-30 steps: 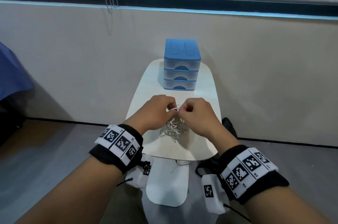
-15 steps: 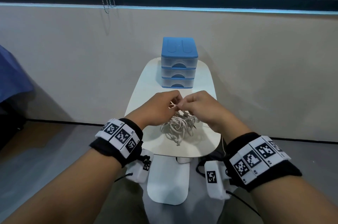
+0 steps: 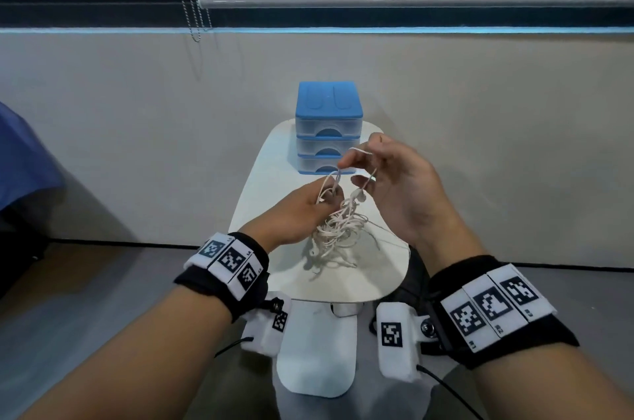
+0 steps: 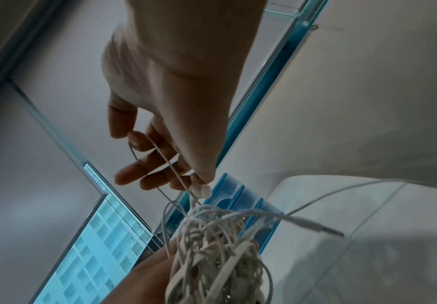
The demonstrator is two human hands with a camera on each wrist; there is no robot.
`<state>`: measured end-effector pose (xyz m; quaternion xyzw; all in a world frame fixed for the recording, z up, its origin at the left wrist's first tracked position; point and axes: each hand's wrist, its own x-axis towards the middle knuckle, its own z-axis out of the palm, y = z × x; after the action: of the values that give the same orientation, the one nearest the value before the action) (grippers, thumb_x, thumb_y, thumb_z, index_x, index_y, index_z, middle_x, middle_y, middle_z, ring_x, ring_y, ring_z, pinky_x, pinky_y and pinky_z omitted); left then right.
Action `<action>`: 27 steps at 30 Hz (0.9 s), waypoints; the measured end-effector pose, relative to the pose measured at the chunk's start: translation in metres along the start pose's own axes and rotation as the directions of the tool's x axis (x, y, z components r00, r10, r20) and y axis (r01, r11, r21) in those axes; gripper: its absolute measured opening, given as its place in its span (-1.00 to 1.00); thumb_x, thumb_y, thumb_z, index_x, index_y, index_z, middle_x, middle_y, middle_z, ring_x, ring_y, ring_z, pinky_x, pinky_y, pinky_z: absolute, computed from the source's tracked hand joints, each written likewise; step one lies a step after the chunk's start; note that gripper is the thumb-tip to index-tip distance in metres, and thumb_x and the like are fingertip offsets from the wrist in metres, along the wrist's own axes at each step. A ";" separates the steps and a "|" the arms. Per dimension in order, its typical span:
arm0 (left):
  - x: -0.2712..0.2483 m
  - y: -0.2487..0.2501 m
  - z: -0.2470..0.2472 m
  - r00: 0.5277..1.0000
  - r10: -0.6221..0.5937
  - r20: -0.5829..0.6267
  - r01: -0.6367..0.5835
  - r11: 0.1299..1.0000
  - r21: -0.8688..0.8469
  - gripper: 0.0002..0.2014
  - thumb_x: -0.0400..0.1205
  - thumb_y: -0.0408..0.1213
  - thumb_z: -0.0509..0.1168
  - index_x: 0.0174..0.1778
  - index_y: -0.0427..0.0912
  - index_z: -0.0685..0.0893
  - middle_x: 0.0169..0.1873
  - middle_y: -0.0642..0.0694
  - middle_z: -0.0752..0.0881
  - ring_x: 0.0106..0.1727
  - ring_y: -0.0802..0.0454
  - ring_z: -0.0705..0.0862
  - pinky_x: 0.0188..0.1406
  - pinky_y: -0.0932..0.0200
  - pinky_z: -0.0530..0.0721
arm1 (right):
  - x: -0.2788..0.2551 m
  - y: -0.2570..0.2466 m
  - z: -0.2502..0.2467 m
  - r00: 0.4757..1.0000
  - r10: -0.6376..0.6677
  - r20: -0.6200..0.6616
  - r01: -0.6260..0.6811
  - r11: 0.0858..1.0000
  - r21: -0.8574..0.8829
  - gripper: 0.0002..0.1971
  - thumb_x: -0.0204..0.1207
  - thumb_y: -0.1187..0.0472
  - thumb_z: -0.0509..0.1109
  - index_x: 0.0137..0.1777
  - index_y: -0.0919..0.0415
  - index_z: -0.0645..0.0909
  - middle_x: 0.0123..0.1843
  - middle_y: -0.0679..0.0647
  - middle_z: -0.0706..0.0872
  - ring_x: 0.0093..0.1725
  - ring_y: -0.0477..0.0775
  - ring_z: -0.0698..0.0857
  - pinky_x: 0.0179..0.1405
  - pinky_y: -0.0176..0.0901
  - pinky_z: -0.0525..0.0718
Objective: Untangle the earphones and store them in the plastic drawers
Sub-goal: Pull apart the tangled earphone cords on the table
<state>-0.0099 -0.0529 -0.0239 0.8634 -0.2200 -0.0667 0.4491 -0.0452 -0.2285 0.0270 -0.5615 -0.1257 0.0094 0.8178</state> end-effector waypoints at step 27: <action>0.007 -0.004 -0.008 0.986 0.027 -0.163 0.042 0.913 0.406 -0.83 0.78 -0.16 0.12 -0.12 -0.05 0.48 -0.26 -0.01 0.68 -0.25 -0.13 0.64 -0.18 -0.20 0.69 | 0.020 0.023 -0.001 0.984 0.168 -0.055 -0.131 0.487 -0.863 -0.75 0.55 0.14 0.56 -0.31 0.23 0.68 -0.39 -0.01 0.68 -0.31 0.04 0.65 -0.23 -0.12 0.57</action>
<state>0.0005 -0.0480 -0.0217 0.9415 -0.1876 0.0506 0.2752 -0.0225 -0.2177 0.0095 -0.9028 -0.0794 0.0268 0.4218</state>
